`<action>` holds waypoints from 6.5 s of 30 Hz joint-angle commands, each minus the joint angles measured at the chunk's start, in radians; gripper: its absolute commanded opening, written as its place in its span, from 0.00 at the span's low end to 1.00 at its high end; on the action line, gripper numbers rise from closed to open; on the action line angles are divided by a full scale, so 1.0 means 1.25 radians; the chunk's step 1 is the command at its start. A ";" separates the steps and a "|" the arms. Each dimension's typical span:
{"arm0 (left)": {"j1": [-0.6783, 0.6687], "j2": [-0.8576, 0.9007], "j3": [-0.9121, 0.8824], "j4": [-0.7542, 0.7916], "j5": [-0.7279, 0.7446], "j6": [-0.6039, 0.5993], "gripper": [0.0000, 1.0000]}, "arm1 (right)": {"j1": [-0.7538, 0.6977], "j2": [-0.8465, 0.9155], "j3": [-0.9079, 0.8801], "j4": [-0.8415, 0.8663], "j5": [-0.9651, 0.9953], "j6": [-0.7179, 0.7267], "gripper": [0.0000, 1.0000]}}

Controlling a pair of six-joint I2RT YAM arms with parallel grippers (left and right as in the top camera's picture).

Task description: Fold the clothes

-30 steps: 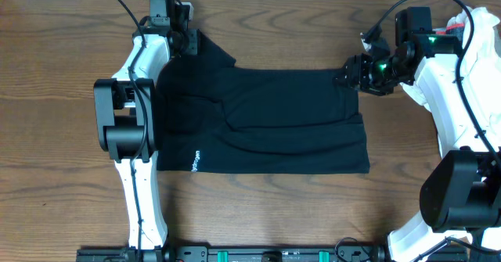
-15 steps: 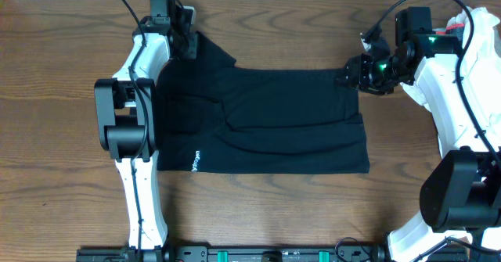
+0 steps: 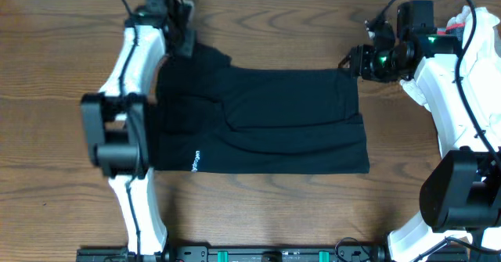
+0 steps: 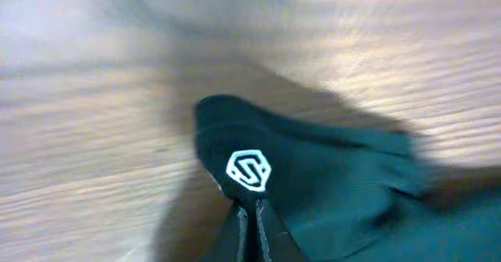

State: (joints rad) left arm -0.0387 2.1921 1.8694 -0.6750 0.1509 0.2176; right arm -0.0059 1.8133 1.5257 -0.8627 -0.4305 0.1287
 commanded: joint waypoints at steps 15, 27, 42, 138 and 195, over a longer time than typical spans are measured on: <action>-0.049 -0.141 0.000 -0.380 -0.014 -0.030 0.06 | 0.005 0.004 0.016 0.021 0.019 0.003 0.55; -0.061 -0.143 0.000 -0.673 -0.014 -0.145 0.06 | 0.004 0.004 0.016 0.020 0.019 -0.027 0.56; -0.061 -0.143 -0.004 -0.812 -0.004 -0.197 0.11 | 0.004 0.004 0.016 0.020 0.019 -0.027 0.56; -0.123 -0.175 -0.118 -0.478 0.060 -0.155 0.35 | -0.052 0.030 0.020 -0.092 0.060 -0.144 0.01; -0.125 -0.341 -0.277 -0.407 0.031 -0.074 0.06 | -0.053 0.030 0.020 -0.160 0.114 -0.179 0.01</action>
State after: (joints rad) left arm -0.1989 1.7721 1.5089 -1.1511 0.2115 0.1448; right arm -0.0677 1.8503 1.5490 -1.0447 -0.3199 -0.0624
